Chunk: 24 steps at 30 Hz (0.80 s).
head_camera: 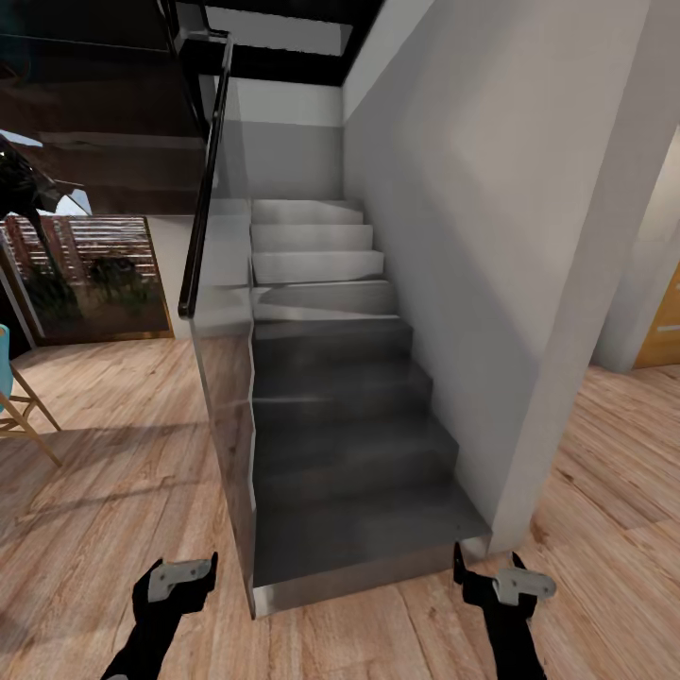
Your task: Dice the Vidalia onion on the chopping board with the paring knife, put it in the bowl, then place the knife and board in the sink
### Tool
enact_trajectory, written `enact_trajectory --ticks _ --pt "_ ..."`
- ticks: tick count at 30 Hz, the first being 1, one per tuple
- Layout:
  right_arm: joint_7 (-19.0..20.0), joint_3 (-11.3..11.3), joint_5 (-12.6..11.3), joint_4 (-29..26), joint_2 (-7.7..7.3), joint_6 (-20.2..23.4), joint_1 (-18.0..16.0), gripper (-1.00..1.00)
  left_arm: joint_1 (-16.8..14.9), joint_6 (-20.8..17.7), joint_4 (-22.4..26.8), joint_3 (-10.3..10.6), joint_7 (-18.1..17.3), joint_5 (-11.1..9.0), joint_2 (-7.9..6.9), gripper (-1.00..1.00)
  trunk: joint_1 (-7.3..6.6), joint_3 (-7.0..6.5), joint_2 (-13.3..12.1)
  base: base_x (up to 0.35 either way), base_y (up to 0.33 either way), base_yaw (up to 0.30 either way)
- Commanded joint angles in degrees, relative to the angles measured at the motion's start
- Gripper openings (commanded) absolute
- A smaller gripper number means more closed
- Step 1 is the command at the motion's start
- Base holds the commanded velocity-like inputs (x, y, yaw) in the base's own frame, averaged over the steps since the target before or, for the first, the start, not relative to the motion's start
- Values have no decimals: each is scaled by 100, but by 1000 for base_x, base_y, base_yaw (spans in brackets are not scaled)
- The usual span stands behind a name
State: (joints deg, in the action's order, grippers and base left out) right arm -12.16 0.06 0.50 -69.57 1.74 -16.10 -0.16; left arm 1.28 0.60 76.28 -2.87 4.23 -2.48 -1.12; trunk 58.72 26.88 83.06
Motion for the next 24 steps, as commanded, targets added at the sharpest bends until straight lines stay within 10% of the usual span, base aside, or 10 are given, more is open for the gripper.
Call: enact_trajectory --ticks 1,10,24 --pt "-51 11 3 -212 4 -18 -1 100 5 -18 344 -80 24 -43 -9 100 0 5 2 0 0 0" --pt "-84 38 269 -515 52 -119 1 100 86 111 1201 -176 7 -59 -34 100 0 5 2 0 0 0" --pt "-94 38 416 -807 96 -1170 552 100 1230 1874 1257 -179 -17 -68 -53 100 0 5 2 0 0 0"
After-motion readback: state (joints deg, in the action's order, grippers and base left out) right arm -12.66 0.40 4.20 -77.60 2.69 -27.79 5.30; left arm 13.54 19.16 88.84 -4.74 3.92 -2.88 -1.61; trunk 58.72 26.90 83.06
